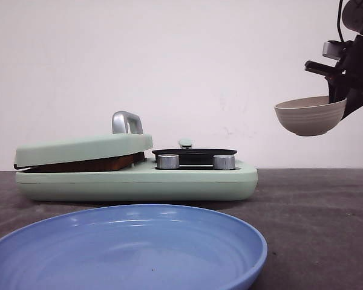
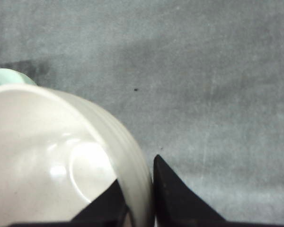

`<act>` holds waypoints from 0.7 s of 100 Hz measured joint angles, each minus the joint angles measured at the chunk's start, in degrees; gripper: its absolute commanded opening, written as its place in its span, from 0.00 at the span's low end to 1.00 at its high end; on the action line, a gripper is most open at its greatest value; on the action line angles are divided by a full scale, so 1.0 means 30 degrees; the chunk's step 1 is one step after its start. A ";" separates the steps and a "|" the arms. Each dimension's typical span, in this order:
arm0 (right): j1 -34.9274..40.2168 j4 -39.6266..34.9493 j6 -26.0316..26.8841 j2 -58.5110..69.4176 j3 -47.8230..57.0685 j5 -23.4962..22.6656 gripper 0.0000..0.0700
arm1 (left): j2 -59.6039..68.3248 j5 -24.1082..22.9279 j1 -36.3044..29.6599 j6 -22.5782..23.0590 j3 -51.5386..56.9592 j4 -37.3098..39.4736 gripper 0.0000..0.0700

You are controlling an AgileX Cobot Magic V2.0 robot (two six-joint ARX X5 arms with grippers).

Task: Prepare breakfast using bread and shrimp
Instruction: 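Carry the empty bowl back with the right gripper and lower it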

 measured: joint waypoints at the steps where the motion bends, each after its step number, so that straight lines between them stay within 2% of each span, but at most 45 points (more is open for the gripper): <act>1: -0.0022 -0.0007 0.0007 0.0000 0.0007 -0.0073 0.00 | 0.0000 0.0007 0.0000 0.0000 0.0000 0.0000 0.03; 41: -0.0692 0.0168 0.0058 -0.0007 -0.0816 -0.1472 0.00 | 0.0000 0.0000 0.0000 -0.0233 0.0000 0.0007 0.03; 70: -0.0896 0.2725 0.0568 -0.0007 -0.3912 -0.2033 0.00 | 0.0000 0.0007 0.0000 -0.0270 0.0000 0.0015 0.03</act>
